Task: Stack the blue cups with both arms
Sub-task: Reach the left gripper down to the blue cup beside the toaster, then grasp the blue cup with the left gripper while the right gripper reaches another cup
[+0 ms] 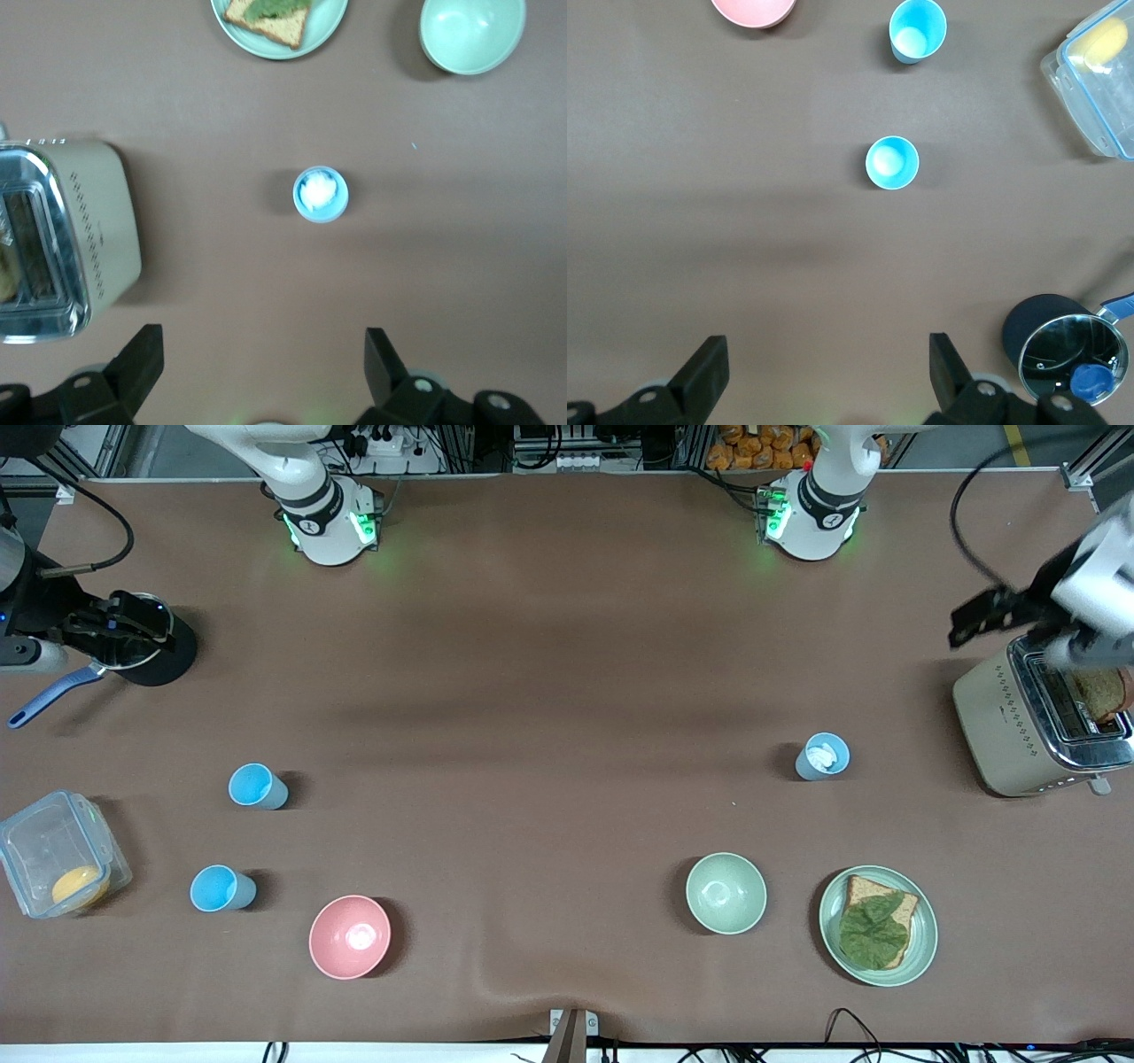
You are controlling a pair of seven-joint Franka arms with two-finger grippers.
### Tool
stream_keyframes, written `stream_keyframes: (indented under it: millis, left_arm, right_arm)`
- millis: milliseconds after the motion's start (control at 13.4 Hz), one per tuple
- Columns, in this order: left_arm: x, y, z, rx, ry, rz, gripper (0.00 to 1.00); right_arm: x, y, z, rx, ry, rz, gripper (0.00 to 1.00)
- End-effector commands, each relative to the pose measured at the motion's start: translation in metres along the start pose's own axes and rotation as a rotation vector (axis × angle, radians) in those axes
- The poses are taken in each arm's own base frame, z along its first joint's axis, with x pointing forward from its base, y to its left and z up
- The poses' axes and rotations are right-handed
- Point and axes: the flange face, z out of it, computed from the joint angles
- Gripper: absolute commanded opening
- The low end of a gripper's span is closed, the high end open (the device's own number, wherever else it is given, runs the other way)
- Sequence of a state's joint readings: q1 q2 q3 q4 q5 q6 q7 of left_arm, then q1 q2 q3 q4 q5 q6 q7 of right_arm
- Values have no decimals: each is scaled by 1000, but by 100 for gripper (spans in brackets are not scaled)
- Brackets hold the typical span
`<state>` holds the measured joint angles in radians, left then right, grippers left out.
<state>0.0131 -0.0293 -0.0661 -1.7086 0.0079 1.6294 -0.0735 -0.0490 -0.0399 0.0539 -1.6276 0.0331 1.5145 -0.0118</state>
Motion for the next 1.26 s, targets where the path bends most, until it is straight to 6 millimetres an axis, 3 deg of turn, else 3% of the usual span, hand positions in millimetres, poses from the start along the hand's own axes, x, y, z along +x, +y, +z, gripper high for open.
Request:
stream_keyframes:
  millis: [0,298,521,595,818,893,1041,1190]
  left_arm:
    - [7,-9,68,17,37,15,100]
    - [1,-8,155,9,72,24,100]
    - [8,-6,218,-1,69,28,100]
    - [13,-4,233,-7,64,27,98]
    - [23,1,267,-18,76,30,97]
    - [26,7,280,-23,69,33,96]
    - [29,20,301,-34,77,44,95]
    - [33,19,325,-44,78,34,89]
  right_arm:
    - [-6,2,-1,4,9,3,100]
    - [1,5,8,8,-12,9,100]
    - [24,24,43,23,-81,34,100]
    - [28,35,49,37,-95,55,100]
    - [43,43,88,42,-185,66,100]
    - [58,48,102,45,-195,76,100]
    - [87,83,126,73,-199,68,100]
    - [109,94,160,81,-173,18,100]
